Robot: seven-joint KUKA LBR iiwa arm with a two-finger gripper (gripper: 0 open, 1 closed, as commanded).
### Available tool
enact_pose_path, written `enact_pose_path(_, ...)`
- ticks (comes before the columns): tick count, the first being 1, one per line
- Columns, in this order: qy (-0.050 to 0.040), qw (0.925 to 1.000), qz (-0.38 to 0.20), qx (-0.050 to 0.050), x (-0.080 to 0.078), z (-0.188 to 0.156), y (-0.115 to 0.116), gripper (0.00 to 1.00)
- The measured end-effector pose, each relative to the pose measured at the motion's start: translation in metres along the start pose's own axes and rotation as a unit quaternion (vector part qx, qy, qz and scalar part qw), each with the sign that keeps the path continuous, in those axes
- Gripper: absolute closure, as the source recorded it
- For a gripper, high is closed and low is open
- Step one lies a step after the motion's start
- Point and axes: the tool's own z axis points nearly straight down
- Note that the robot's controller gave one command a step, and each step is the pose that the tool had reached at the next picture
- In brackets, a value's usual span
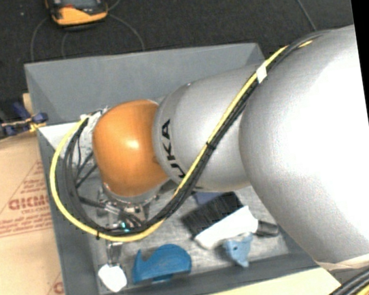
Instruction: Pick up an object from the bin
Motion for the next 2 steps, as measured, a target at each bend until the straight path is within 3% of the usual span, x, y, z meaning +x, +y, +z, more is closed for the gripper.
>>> enact_pose_path(1,-0.0037,1.0000,0.002,-0.001,-0.002,-0.004,-0.001,0.00)
enact_pose_path(2,-0.0078,0.9903,-0.139,-0.001,-0.041,0.029,-0.035,0.00)
